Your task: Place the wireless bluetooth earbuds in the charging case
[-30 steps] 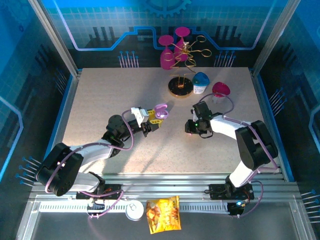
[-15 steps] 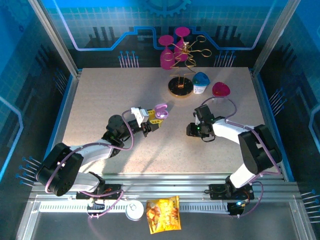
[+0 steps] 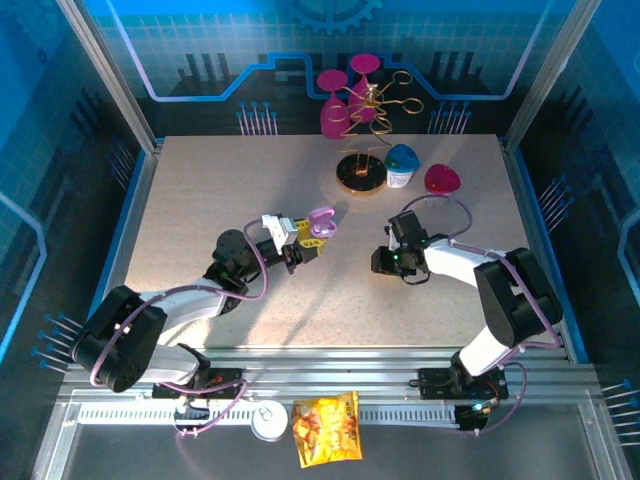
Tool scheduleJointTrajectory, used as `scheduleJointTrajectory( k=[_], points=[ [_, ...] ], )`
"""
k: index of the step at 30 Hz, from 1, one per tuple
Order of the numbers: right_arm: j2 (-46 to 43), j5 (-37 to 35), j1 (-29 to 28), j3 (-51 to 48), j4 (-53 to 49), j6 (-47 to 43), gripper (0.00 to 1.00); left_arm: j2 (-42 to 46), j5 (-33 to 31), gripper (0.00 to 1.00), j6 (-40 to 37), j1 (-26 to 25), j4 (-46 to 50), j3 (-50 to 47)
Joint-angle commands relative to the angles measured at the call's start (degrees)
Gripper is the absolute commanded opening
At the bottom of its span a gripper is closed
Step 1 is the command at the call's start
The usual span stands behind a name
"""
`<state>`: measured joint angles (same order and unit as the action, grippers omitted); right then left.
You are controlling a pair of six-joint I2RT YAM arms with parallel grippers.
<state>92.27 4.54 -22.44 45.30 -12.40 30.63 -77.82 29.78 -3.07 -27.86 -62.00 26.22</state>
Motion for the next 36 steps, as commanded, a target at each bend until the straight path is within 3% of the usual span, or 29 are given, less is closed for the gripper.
scheduleJointTrajectory(
  k=[1, 5, 12, 21, 36],
  points=[
    [1.4, 5.0, -1.8, 1.8, 1.5, 0.7, 0.36, 0.7, 0.6, 0.22, 0.2, 0.5, -1.9, 0.0],
    [-0.7, 3.3, -2.3, 2.2, 1.0, 0.7, 0.38, 1.4, 0.5, 0.22, -0.1, 0.5, -1.4, -0.2],
    [-7.3, -3.6, -1.5, 0.6, 1.1, -1.0, 0.48, 1.5, 0.5, 0.22, -0.4, 0.4, -1.0, -0.2],
    [-0.1, 1.4, -1.7, 4.7, 0.6, -2.2, 0.48, 0.5, 0.7, 0.22, 0.6, 0.4, -2.9, -0.2],
    [8.0, 2.9, -3.6, 12.9, 0.4, -6.9, 0.50, 2.8, 0.3, 0.22, -0.7, 0.4, 0.0, -0.3]
  ],
)
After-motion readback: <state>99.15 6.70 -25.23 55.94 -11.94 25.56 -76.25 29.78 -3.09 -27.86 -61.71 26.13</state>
